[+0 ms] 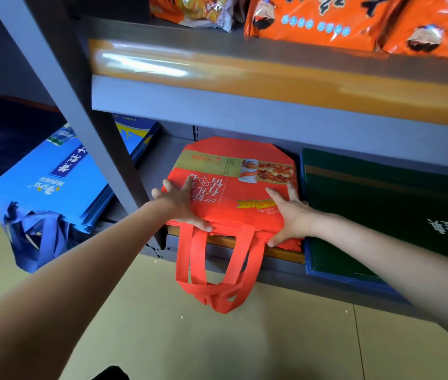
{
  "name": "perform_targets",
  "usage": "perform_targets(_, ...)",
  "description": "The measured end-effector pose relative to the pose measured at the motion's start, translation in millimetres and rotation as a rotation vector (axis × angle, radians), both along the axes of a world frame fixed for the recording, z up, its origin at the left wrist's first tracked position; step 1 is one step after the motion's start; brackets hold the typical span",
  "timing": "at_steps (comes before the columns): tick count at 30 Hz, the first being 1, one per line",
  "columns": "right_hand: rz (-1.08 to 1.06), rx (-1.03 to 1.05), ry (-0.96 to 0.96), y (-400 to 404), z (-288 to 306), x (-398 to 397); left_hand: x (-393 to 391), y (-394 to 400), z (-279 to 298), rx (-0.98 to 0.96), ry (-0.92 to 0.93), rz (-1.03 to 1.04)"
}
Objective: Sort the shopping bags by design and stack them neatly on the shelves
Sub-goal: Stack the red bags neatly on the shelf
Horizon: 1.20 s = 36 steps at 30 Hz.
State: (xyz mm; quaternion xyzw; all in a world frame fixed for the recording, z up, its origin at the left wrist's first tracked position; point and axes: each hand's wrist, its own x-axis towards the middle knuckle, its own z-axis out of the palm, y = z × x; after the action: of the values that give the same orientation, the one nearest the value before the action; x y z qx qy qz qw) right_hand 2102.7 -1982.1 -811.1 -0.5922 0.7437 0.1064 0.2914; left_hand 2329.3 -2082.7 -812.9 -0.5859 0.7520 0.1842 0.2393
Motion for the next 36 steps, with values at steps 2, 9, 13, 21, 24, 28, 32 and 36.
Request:
perform_targets(2, -0.01, -0.029, -0.007, 3.4, -1.7, -4.7, -1.0, 4.5, -1.5, -0.044, 0.017, -0.04)
perform_targets(9, 0.01, -0.014, 0.006, 16.7, -8.4, -5.3, 0.7, -6.5, 0.0, 0.097, -0.07, -0.066)
perform_targets(13, 0.01, -0.003, 0.058, 20.1, -5.1, 1.4, 0.9, -4.3, -3.8, 0.019, -0.113, -0.082)
perform_targets(21, -0.025, -0.021, 0.076, 32.9, -6.2, -10.1, 0.5, -1.1, -5.3, 0.011, -0.01, -0.082)
perform_targets(24, -0.034, -0.067, 0.031, 36.8, -8.2, -12.0, 0.9, -2.7, -4.0, 0.069, 0.029, -0.056)
perform_targets(28, -0.014, -0.049, 0.045, 36.5, -7.8, -14.7, 3.2, -3.9, -6.3, 0.053, 0.031, -0.092)
perform_targets(32, 0.009, 0.0, 0.045, 31.4, -6.0, -15.7, 3.8, -1.0, -11.1, -0.019, 0.009, -0.116)
perform_targets(36, 0.038, 0.014, 0.04, 26.5, 6.8, -20.5, 0.1, 4.4, -9.1, -0.04, -0.014, -0.095)
